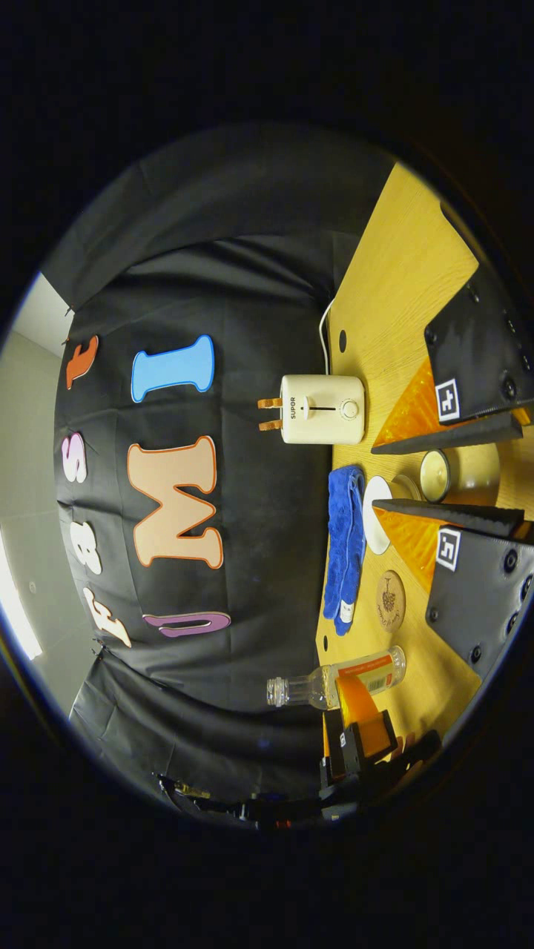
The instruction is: Open the teacup lid with one hand, grasp the water bottle and pour water into the teacup with the other hand; after pouring, place the water bottle on the coaster and then close the teacup lid.
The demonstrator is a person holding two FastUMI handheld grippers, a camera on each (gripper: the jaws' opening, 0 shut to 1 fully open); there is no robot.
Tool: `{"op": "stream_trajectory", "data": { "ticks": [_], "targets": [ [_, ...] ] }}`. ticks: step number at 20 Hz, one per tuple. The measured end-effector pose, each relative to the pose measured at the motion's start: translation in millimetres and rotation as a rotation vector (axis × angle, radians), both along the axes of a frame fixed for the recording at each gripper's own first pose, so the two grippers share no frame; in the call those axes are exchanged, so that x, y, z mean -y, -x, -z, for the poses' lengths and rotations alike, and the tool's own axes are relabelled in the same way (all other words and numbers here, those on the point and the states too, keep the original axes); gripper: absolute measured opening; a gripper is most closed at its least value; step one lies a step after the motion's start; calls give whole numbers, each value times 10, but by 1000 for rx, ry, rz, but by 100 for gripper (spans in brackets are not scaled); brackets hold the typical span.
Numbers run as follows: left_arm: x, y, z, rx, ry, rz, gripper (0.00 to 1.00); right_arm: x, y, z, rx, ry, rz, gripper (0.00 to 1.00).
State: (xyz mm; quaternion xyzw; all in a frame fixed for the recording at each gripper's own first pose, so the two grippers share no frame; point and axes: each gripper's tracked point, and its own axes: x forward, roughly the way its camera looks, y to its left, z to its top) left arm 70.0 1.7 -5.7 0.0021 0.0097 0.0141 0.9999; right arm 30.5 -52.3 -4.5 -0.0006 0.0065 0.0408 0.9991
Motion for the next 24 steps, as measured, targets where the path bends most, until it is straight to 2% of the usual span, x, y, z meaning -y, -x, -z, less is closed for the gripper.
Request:
{"op": "stream_trajectory", "data": {
  "ticks": [11,13,18,21,24],
  "targets": [
    [27,-416,21,0,3,40,95,-2,0,-12,0,0,-3,37],
    [28,-412,26,-1,0,36,73,1,-1,-7,-1,0,-1,38],
    [11,-450,31,-6,-18,19,69,11,3,-5,-1,1,5,38],
    [60,-509,41,-13,-85,32,68,41,5,-8,0,1,17,38],
    [102,-592,30,-18,-230,48,68,96,13,-15,2,2,37,37]
  ]
}}
